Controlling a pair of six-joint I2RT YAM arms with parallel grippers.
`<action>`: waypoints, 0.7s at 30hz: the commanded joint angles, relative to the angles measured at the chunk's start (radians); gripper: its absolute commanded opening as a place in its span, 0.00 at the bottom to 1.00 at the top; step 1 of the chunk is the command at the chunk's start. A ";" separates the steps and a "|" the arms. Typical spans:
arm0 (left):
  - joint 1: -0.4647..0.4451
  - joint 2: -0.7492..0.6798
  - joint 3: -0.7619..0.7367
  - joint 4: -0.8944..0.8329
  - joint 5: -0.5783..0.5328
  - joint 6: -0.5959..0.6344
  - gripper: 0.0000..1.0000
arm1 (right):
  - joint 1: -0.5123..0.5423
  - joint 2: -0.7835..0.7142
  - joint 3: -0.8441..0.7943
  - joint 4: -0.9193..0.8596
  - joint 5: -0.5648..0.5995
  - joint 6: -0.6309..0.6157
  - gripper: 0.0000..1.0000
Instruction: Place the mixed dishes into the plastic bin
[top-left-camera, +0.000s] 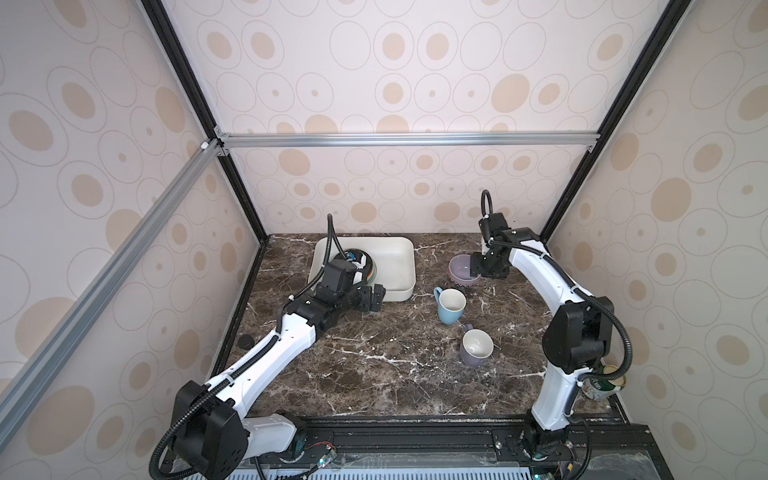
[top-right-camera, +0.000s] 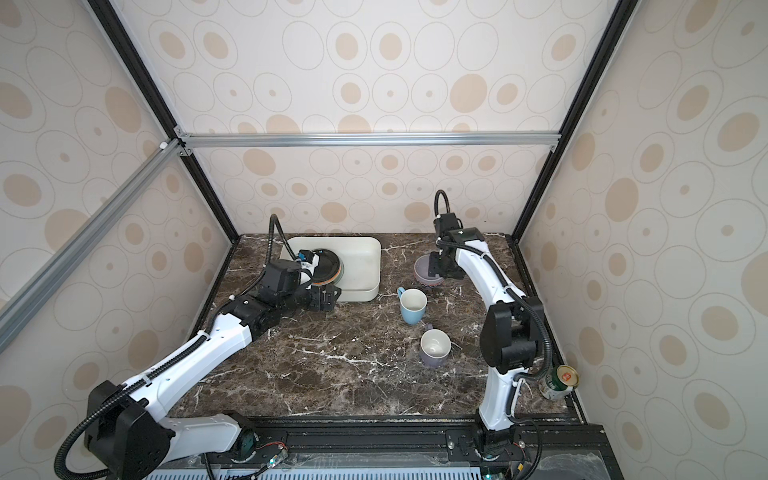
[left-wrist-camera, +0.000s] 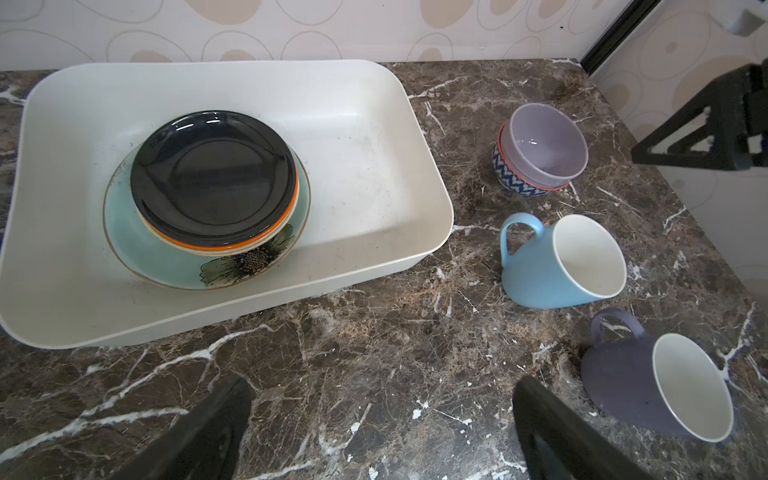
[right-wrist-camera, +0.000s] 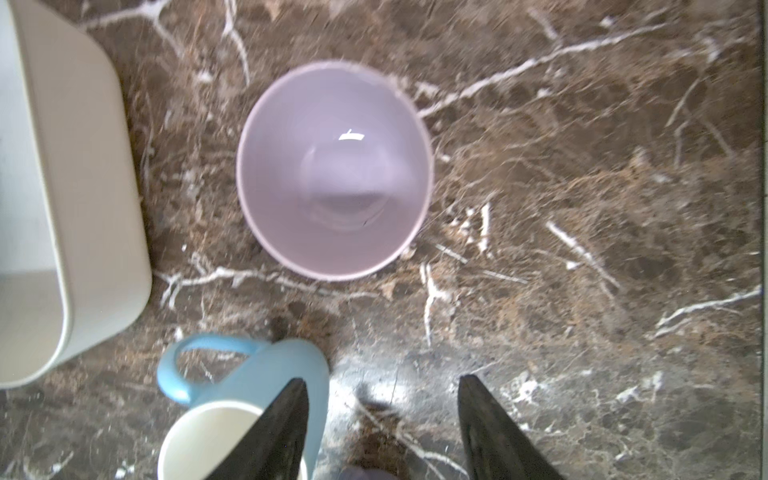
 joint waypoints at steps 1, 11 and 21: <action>0.013 0.037 0.039 -0.029 -0.049 0.037 0.99 | -0.023 0.101 0.088 -0.048 0.016 0.008 0.61; 0.029 0.284 0.118 -0.016 -0.188 -0.019 0.97 | -0.030 0.155 0.147 -0.025 -0.038 0.007 0.60; 0.038 0.556 0.353 -0.045 -0.236 -0.043 0.95 | -0.032 0.088 0.043 0.046 -0.074 -0.009 0.60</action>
